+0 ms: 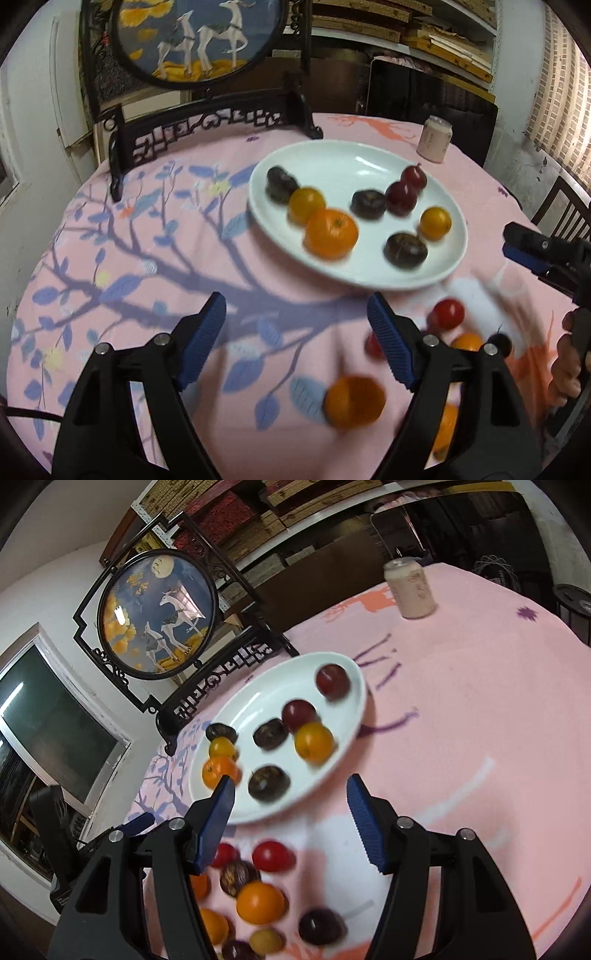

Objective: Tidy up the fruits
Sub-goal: 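Drop both held fruits into the white plate and open both tools, then grasp a mandarin with the left tool while the right tool grasps a small orange tomato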

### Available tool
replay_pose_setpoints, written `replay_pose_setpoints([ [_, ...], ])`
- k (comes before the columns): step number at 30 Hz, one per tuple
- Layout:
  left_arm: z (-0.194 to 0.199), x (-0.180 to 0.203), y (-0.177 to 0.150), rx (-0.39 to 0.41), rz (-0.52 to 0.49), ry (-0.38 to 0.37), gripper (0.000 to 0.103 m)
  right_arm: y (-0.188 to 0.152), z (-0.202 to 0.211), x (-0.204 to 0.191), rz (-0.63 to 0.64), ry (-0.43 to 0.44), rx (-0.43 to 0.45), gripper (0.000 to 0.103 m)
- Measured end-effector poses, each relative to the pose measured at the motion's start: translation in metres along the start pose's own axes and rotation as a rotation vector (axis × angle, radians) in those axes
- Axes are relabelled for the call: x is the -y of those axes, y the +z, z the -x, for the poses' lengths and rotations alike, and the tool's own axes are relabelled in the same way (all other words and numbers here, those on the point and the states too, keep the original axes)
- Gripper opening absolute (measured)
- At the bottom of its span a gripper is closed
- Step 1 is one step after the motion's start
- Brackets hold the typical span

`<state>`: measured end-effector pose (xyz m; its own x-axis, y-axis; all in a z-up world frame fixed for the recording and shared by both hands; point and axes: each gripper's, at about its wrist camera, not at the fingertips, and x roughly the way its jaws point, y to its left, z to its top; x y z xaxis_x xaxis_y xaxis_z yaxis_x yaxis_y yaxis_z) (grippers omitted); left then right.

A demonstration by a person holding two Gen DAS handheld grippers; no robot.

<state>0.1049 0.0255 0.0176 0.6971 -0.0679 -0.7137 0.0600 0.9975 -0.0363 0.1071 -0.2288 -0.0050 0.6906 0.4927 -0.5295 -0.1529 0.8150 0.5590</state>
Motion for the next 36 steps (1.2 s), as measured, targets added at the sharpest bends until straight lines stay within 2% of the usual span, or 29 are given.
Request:
replay_pose_setpoints([
  [3,0.009,-0.003,-0.017,-0.007,-0.006,-0.004,0.083,-0.009,0.007,0.002,-0.007,-0.009,-0.002,0.065],
  [9,0.023,0.011,-0.045,-0.008,-0.086,-0.041,0.089,-0.022,0.019,0.01,-0.028,-0.015,-0.005,0.066],
  [11,0.023,0.018,-0.048,-0.015,-0.113,-0.046,0.09,-0.028,0.021,0.009,-0.016,-0.022,-0.016,0.066],
  [15,0.004,0.022,-0.052,-0.077,-0.15,0.029,0.093,-0.035,0.022,0.009,-0.008,-0.033,-0.043,0.066],
  [17,-0.002,0.02,-0.053,-0.105,-0.14,0.01,0.095,-0.038,0.021,0.011,-0.015,-0.029,-0.062,0.066],
  [24,-0.004,0.018,-0.053,-0.101,-0.131,0.009,0.097,-0.046,0.015,0.004,0.022,-0.034,-0.115,0.066],
  [30,-0.001,0.023,-0.053,-0.076,-0.157,0.021,0.094,-0.053,0.013,-0.001,0.059,-0.058,-0.149,0.064],
  [36,0.001,0.029,-0.052,-0.06,-0.182,-0.007,0.078,-0.059,0.006,-0.003,0.087,-0.072,-0.184,0.055],
])
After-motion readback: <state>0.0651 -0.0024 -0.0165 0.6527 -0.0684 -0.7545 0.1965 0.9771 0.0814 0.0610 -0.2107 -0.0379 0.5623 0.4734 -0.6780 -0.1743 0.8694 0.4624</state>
